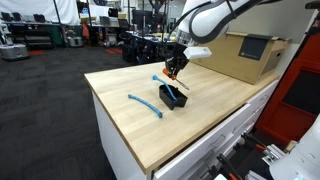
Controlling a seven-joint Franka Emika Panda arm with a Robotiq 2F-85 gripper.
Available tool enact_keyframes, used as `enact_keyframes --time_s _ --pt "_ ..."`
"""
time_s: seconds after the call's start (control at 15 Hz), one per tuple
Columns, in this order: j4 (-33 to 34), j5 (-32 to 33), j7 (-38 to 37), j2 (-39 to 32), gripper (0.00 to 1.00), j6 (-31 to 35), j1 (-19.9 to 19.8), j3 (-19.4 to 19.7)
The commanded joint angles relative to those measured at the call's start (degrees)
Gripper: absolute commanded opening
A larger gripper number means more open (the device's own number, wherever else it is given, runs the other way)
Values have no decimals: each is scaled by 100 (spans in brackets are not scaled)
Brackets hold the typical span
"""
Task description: Move the screw driver to the left side of the black thing
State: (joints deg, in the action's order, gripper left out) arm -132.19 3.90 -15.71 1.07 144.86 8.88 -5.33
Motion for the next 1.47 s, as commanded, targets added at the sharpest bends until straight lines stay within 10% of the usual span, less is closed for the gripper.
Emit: enact_keyframes --time_s 0.0,1.07,1.13,1.4 --pt "78 -370 404 41 8 -197 184 -341" --pt "1142 885 54 -2047 8 -114 663 -376" --pt "1196 886 58 -2102 57 -144 686 -351" --pt "1187 760 258 -1902 77 -327 692 -370"
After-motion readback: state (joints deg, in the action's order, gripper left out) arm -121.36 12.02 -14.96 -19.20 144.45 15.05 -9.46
